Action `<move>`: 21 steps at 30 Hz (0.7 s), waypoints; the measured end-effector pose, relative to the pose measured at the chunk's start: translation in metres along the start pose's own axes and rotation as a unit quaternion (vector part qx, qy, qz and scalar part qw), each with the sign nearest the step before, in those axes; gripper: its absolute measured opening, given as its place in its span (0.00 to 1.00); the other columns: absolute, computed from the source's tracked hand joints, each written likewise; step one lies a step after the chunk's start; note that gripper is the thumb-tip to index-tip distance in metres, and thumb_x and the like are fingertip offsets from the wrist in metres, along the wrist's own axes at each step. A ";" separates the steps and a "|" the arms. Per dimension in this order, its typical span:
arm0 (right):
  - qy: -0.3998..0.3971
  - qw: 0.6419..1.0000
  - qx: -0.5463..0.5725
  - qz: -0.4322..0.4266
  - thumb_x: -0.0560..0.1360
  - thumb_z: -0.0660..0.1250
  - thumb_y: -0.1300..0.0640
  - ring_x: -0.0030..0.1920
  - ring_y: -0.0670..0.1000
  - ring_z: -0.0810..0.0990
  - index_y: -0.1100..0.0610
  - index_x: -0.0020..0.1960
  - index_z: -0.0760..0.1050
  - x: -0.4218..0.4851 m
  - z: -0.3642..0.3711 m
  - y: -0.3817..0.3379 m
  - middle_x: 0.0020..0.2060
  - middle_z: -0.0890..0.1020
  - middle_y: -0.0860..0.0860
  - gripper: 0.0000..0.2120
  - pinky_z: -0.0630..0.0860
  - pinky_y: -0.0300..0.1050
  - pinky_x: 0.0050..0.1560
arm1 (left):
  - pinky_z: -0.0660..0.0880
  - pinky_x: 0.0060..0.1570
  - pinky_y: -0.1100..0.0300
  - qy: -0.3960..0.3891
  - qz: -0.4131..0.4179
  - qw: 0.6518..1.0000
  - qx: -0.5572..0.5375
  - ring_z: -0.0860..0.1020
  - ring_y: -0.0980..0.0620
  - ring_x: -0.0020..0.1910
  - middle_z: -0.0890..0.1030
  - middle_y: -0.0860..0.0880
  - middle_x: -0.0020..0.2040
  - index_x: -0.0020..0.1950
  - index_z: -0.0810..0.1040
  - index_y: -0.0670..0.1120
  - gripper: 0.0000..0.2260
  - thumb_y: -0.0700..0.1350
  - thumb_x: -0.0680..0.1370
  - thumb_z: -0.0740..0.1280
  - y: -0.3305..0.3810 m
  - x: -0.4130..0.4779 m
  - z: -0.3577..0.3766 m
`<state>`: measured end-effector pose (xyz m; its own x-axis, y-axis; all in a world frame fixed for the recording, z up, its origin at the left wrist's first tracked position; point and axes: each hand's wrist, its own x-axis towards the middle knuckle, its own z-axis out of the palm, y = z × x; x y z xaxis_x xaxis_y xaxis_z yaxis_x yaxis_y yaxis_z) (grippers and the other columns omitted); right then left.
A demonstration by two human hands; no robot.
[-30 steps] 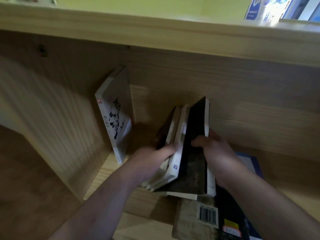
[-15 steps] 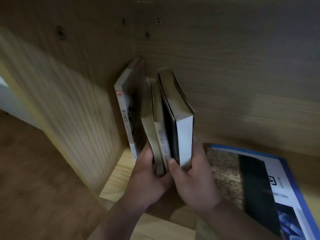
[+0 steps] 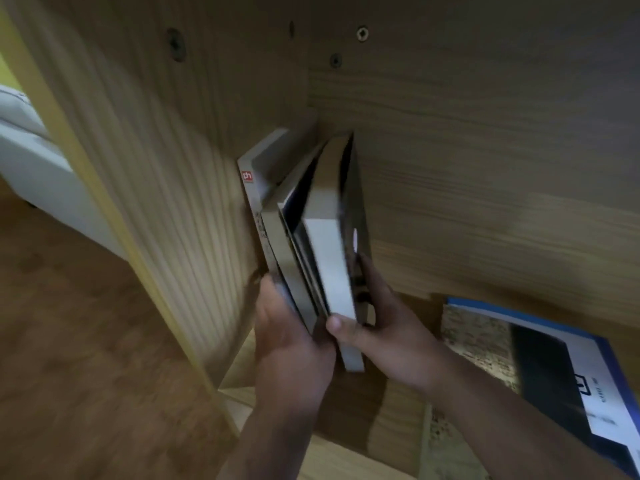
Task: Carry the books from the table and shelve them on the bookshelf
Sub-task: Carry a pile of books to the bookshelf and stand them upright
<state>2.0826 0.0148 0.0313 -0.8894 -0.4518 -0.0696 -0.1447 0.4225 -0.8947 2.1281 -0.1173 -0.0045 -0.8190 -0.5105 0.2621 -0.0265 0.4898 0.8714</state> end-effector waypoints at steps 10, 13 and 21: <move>0.096 0.994 -0.040 -0.010 0.72 0.68 0.35 0.69 0.46 0.75 0.38 0.79 0.54 0.037 0.014 -0.001 0.73 0.72 0.46 0.41 0.75 0.49 0.67 | 0.80 0.52 0.48 0.002 -0.093 0.995 0.031 0.82 0.49 0.53 0.81 0.55 0.55 0.59 0.67 0.58 0.22 0.48 0.72 0.76 -0.004 0.033 -0.001; 0.108 0.993 -0.050 0.004 0.70 0.68 0.33 0.71 0.48 0.73 0.38 0.79 0.53 0.036 0.018 -0.001 0.73 0.72 0.45 0.43 0.73 0.52 0.69 | 0.80 0.53 0.47 -0.007 -0.089 0.996 0.030 0.81 0.49 0.55 0.81 0.54 0.56 0.61 0.70 0.56 0.21 0.49 0.72 0.76 -0.008 0.035 -0.001; 0.075 0.995 -0.005 0.065 0.76 0.72 0.44 0.66 0.41 0.70 0.35 0.75 0.61 0.006 -0.006 -0.019 0.63 0.74 0.36 0.32 0.68 0.44 0.62 | 0.79 0.52 0.49 0.025 -0.008 1.000 0.007 0.76 0.50 0.55 0.71 0.52 0.59 0.71 0.70 0.46 0.26 0.51 0.75 0.72 0.002 -0.022 -0.022</move>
<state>2.0772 0.0087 0.0510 -0.9554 -0.2713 -0.1163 -0.0288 0.4779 -0.8780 2.1589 -0.1205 0.0008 -0.7885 -0.5532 0.2686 -0.0477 0.4905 0.8701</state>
